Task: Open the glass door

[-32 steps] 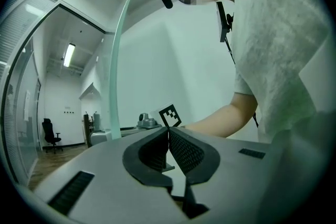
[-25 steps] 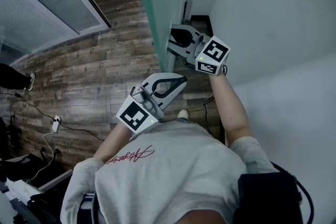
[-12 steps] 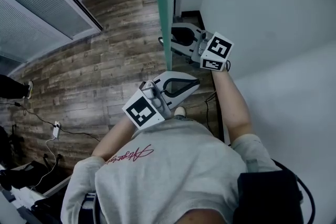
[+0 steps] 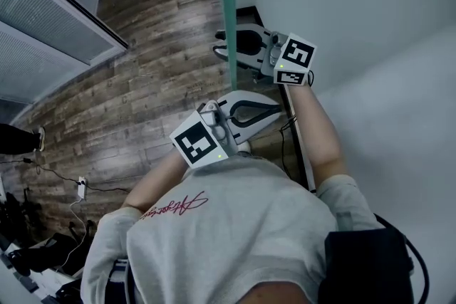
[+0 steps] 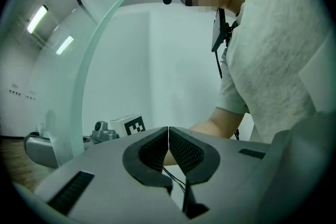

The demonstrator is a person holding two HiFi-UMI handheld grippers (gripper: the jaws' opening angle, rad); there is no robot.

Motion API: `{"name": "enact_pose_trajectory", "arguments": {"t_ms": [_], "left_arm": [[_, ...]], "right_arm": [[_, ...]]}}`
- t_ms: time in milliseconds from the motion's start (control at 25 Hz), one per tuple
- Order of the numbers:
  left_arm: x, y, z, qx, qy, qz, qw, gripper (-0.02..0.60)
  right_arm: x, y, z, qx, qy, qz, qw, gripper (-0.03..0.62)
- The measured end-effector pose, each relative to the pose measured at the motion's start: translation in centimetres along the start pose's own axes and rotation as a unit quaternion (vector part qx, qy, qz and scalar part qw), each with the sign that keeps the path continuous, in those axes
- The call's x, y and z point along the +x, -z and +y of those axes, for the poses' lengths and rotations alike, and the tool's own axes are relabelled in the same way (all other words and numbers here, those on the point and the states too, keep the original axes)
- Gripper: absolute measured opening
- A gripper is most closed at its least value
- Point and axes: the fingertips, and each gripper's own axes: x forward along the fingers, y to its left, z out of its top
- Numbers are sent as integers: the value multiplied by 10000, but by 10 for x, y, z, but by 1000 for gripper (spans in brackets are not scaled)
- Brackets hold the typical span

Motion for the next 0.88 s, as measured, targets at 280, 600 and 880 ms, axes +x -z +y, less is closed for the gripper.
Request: {"name": "enact_pose_trajectory", "arguments": {"t_ms": [280,600,880], "left_arm": [[34,-5,-6,-169,440,-62,9989,18],[113,9,6,-358,676,77,9970,18],[114,8,2,-428,899,72,9950,18]], "right_arm": [[-29,-5,-4,-15,50,-25,10000,129],[-107,-11,-34,121,65,-208,9997,130],[-115,-17,-34,136,12,-128,9998,130]]}}
